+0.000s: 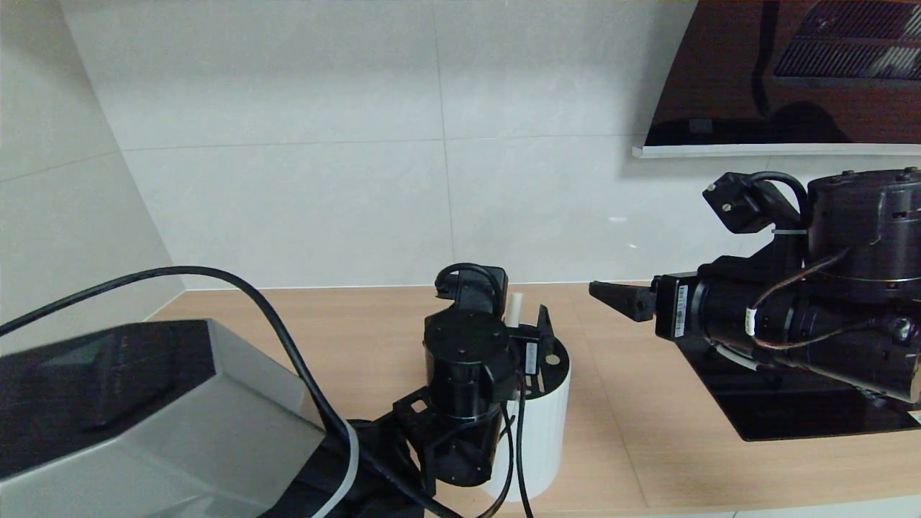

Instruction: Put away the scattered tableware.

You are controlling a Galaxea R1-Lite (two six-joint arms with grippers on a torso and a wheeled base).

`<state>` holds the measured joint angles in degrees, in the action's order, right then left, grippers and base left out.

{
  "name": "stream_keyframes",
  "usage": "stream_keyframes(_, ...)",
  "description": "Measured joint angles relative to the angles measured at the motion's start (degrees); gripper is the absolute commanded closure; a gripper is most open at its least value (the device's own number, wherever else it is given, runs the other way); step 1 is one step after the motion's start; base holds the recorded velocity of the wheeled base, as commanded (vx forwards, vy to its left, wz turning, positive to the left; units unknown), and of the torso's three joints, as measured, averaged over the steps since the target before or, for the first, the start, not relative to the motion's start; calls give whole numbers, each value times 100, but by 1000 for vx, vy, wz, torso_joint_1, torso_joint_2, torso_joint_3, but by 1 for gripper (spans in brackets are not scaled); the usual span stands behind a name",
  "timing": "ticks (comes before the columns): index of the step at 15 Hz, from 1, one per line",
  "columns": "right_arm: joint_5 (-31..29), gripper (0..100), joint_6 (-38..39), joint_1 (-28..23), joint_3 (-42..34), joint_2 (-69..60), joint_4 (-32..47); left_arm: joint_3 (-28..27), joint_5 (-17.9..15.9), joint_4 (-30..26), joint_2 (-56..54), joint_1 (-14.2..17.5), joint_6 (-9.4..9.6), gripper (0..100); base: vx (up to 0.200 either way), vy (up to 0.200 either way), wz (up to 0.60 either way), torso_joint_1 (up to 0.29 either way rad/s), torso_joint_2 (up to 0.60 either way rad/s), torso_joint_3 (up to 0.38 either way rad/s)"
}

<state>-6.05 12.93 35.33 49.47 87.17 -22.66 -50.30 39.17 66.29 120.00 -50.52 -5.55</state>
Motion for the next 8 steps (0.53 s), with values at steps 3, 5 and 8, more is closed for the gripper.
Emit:
stream_keyframes(3, -277, 0, -45, -13, -63, -112, -24, 168, -219, -33, -816, 49, 0, 0, 0, 0, 0, 0, 0, 0)
stream_keyframes(5, -378, 0, -583, -71, -157, -284, -24, 297, -578, -205, -1681, 151, 2, 0, 0, 0, 0, 0, 0, 0)
stream_keyframes(8, -421, 0, -1001, -221, -556, -816, -29, 581, -995, -761, -3082, 386, 2, 0, 0, 0, 0, 0, 0, 0)
